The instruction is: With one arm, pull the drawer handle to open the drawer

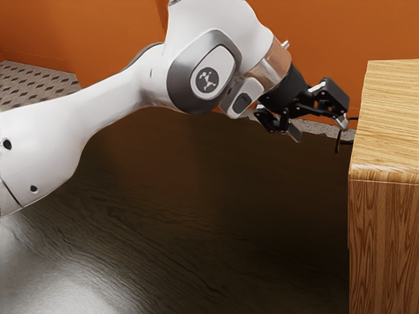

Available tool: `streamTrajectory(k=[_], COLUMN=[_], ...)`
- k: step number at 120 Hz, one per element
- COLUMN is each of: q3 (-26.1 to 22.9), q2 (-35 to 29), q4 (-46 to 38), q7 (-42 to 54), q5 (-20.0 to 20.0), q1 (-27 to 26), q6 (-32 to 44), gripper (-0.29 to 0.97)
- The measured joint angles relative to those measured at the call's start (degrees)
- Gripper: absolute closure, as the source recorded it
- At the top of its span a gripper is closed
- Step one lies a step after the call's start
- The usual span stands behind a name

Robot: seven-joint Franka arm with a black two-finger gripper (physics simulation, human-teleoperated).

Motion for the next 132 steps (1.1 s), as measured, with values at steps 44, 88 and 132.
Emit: streamTrajectory(k=[44,88,132], q3=[-1.24,-18.78,-18.16], q2=[-0.76,-14.78,-29.04], q4=[-2.69,-12.66,2.68], q7=[0.37,0.26,-21.03], q5=[2.66,3.54,3.87], q1=[3.11,28.99,30.64], q6=[0.20,-5.13,-40.20], gripper=[-0.02,0.41,0.05])
